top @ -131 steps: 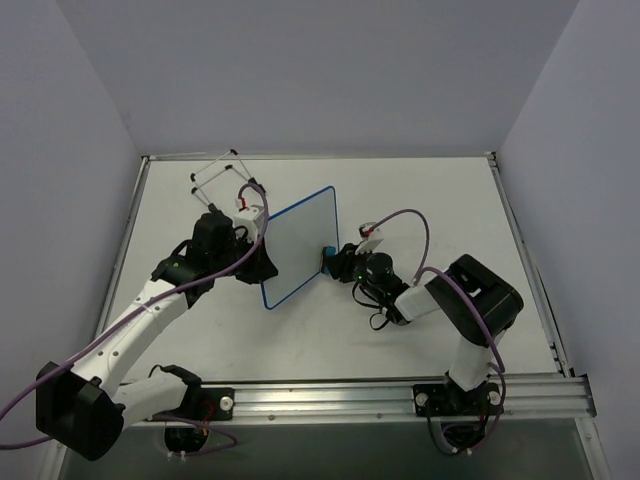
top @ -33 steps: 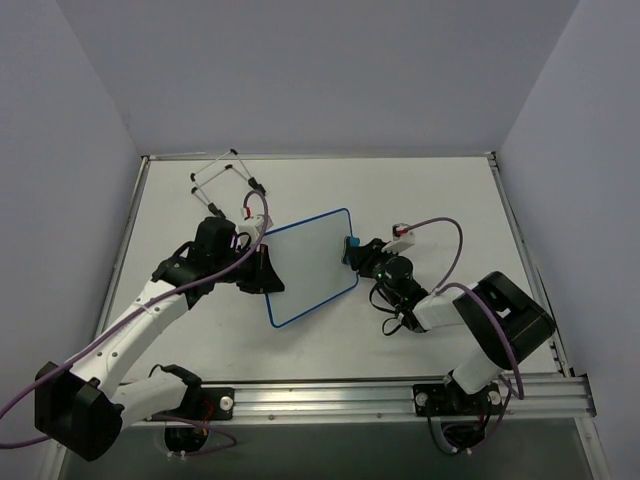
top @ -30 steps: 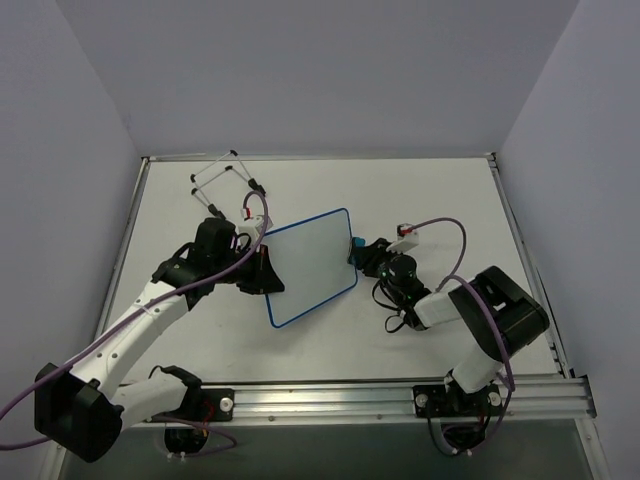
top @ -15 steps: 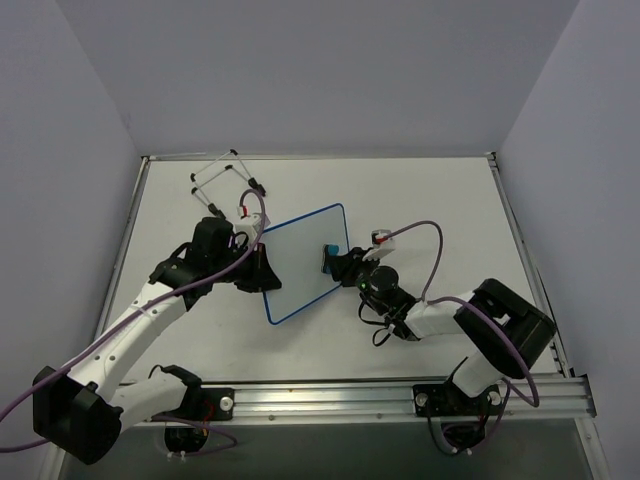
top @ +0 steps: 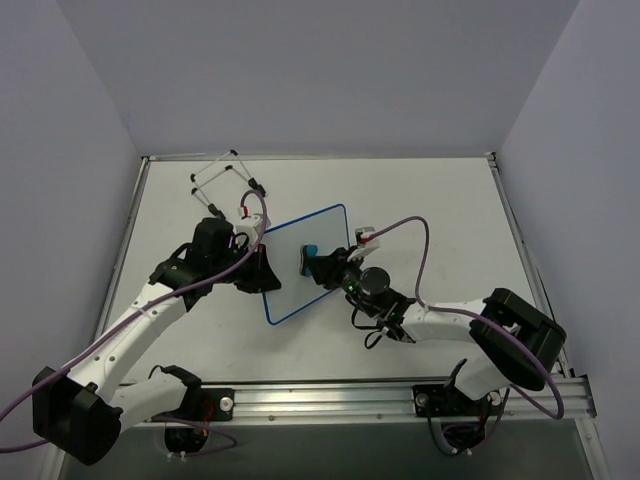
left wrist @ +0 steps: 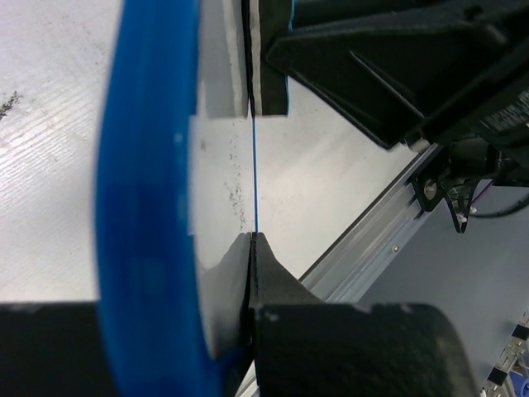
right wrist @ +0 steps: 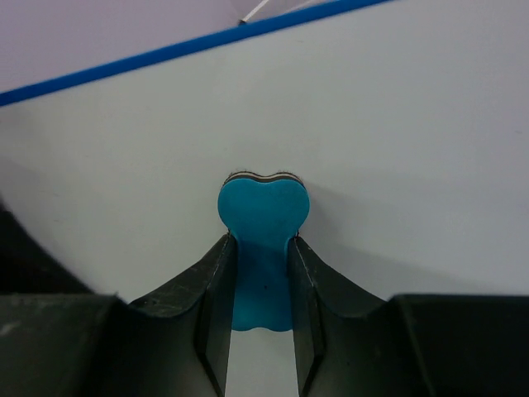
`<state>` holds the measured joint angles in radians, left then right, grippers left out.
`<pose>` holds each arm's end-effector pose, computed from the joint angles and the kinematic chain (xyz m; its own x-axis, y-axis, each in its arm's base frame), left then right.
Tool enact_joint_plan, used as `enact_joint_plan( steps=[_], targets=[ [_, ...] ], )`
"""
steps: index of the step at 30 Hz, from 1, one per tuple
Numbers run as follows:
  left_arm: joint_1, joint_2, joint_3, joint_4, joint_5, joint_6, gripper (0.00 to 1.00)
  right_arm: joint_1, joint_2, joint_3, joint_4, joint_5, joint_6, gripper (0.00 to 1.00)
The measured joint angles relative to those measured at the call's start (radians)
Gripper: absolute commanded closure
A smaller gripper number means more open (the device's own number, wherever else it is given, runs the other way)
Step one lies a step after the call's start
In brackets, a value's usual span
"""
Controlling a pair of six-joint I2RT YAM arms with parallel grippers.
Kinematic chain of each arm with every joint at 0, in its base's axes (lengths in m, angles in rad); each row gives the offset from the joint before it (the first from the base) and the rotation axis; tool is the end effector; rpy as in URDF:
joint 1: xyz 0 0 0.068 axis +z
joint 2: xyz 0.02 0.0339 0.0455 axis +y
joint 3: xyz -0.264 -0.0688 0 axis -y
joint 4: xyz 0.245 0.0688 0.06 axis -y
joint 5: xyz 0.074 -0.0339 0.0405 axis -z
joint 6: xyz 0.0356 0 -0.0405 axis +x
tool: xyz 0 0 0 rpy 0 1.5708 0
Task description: Erase the whiteboard
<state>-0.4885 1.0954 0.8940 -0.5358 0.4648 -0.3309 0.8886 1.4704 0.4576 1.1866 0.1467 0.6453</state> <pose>0.1952 -0.1218 0.2869 -0.7929 0.0925 -0.6023 0.4810 0.7017 -0.5255 0.1817 0.2154 0.2190 -0.3201 0.5496 -0.7717 -0.6065 0.5069 0.6126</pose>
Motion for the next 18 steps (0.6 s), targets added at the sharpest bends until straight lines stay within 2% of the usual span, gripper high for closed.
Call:
enact_joint_plan(
  steps=[7, 11, 14, 18],
  targets=[
    [0.002, -0.011, 0.000, -0.005, -0.024, -0.002, 0.98, 0.076, 0.016, 0.119, -0.006, 0.012, -0.018, 1.00],
    [-0.006, -0.016, 0.000, -0.012, -0.015, 0.002, 0.98, 0.073, -0.058, 0.176, -0.213, 0.031, -0.050, 1.00],
    [-0.023, -0.016, -0.003, -0.023, 0.020, 0.005, 0.98, 0.018, -0.132, 0.243, -0.381, 0.037, -0.071, 1.00],
    [-0.033, -0.018, -0.005, -0.038, 0.046, 0.006, 0.98, -0.141, -0.243, 0.274, -0.549, 0.048, -0.080, 1.00]
  ],
)
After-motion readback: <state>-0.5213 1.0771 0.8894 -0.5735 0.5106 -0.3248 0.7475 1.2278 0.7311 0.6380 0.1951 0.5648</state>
